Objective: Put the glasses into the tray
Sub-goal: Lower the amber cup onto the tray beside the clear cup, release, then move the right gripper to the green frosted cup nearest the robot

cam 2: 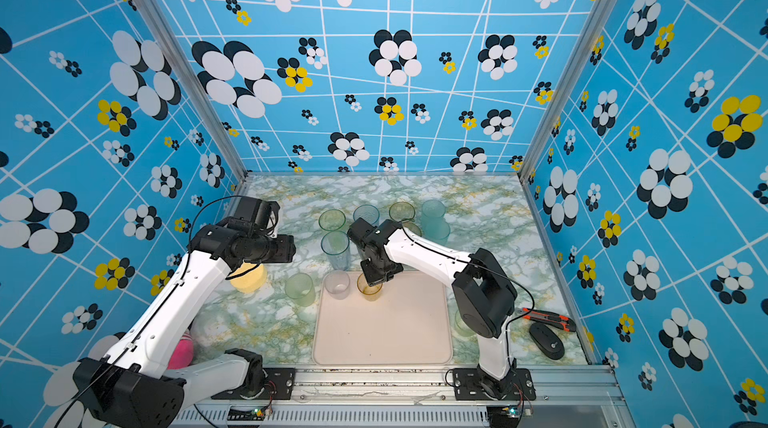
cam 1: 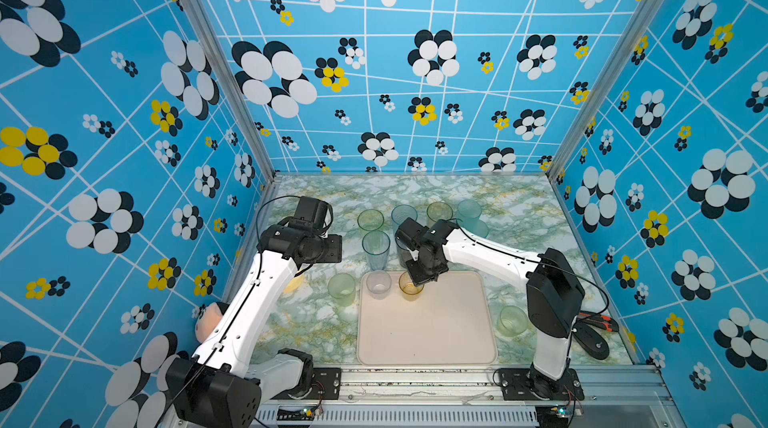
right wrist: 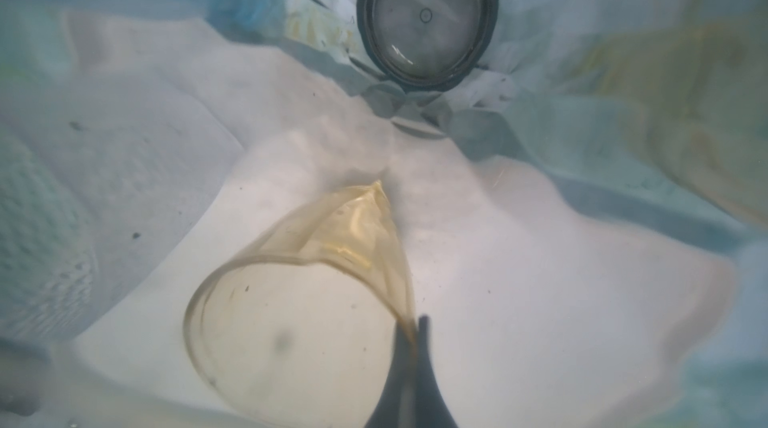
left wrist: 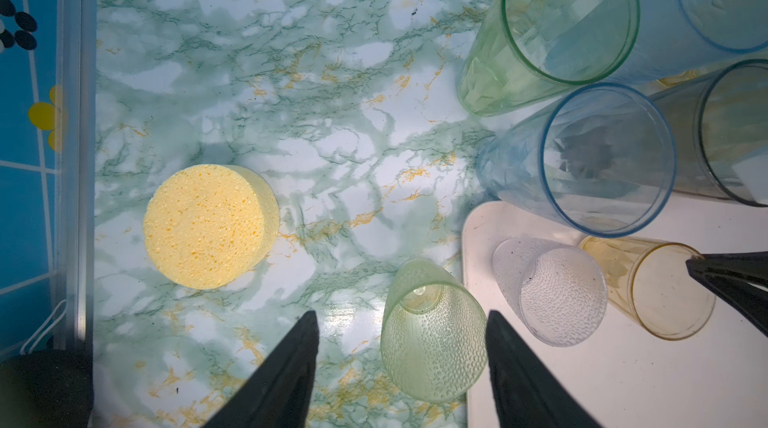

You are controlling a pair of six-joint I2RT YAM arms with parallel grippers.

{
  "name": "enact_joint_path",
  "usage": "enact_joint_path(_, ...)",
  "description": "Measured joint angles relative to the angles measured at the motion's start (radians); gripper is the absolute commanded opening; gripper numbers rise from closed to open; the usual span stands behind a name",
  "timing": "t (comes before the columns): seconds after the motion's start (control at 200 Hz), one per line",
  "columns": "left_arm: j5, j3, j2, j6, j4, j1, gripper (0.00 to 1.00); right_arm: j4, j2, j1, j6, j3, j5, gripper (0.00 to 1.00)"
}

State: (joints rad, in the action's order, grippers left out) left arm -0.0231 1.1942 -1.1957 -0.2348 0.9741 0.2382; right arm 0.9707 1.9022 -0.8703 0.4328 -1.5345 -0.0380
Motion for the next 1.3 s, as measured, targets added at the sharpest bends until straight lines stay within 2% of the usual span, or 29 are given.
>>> enact_joint_path(0.085, 0.000, 0.000, 0.000, 0.002, 0.000, -0.003, 0.65, -0.002, 0.000, 0.000, 0.000, 0.000, 0.000, 0.09)
enact_joint_path(0.155, 0.000, 0.000, 0.000, 0.003, 0.001, -0.003, 0.66, -0.005, 0.000, 0.000, 0.000, 0.000, -0.001, 0.19)
enact_joint_path(0.225, 0.000, 0.000, 0.001, 0.003, 0.001, -0.003, 0.65, -0.007, 0.000, 0.000, 0.001, 0.000, -0.003, 0.24)
enact_joint_path(0.375, 0.000, 0.000, 0.007, 0.003, 0.003, -0.003, 0.65, -0.001, -0.034, 0.007, 0.009, 0.006, -0.021, 0.27)
enact_joint_path(0.51, 0.000, -0.001, 0.023, 0.003, 0.003, -0.002, 0.65, 0.014, -0.220, 0.077, 0.031, 0.079, -0.043, 0.29)
enact_joint_path(0.73, 0.001, -0.014, 0.035, 0.010, 0.003, -0.002, 0.65, 0.134, -0.692, 0.445, 0.061, 0.369, -0.090, 0.28)
enact_joint_path(0.805, 0.001, -0.014, 0.035, 0.018, 0.004, -0.002, 0.65, 0.218, -0.789, 0.516, 0.063, 0.446, -0.090, 0.29)
enact_joint_path(0.99, 0.013, -0.011, 0.006, 0.030, 0.006, -0.003, 0.65, 0.356, -0.911, 0.562, 0.093, 0.549, -0.071, 0.29)
enact_joint_path(1.3, 0.035, 0.008, -0.037, 0.046, 0.001, -0.003, 0.65, 0.402, -0.982, 0.579, 0.156, 0.695, -0.003, 0.28)
